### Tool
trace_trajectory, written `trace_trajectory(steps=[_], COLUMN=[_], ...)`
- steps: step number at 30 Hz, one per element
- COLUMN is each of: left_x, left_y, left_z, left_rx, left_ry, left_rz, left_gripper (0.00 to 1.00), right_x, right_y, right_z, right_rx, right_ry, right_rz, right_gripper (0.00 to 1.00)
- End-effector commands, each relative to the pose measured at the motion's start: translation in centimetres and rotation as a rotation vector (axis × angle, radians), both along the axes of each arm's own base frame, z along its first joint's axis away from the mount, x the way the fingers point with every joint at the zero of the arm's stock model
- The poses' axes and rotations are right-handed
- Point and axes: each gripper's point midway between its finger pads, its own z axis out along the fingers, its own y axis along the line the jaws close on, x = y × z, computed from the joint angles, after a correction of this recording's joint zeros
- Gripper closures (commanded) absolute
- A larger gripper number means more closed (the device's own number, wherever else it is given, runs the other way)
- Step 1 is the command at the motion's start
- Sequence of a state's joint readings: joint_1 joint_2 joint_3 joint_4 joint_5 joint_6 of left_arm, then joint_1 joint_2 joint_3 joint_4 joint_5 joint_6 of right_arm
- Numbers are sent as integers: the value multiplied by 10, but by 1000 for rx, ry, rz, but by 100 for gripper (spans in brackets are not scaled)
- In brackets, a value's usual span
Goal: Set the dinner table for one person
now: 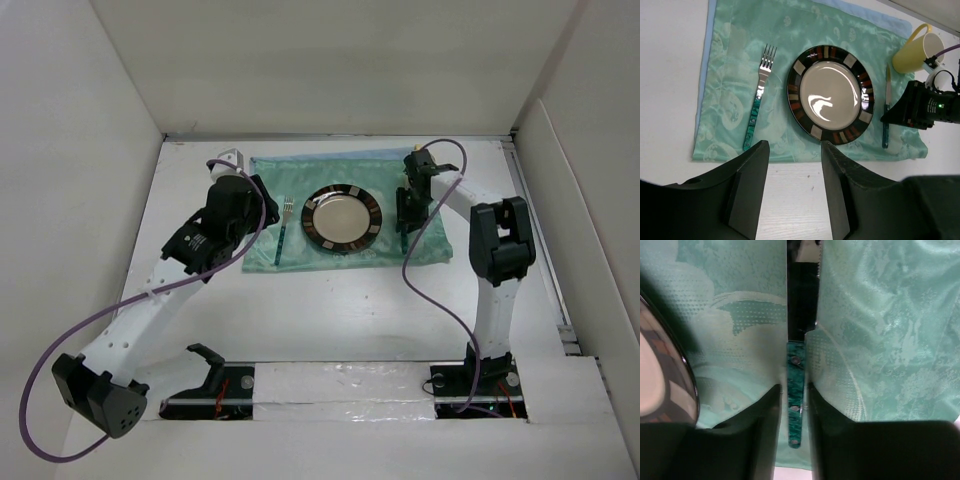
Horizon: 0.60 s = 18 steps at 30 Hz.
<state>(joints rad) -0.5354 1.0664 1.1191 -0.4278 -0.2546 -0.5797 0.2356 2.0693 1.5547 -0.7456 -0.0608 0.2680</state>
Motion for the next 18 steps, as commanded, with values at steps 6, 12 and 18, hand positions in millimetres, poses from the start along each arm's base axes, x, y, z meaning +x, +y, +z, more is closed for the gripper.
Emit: trace_trajectory(steps=[6,12,18], left_x=[15,21,15], left_y=[3,8,23], left_z=[27,85,179], left_rx=[-17,-20,-49], left_ry=[-83,-196,-378], left_rz=[48,61,90], left_gripper=[53,46,40], right_x=[10,-15,-54], right_y=[12,20,21], right_z=[85,198,395], right_rx=[16,47,201], right_ry=[-195,-408,-960], right_rz=[-6,1,-47], right_gripper=[40,31,29])
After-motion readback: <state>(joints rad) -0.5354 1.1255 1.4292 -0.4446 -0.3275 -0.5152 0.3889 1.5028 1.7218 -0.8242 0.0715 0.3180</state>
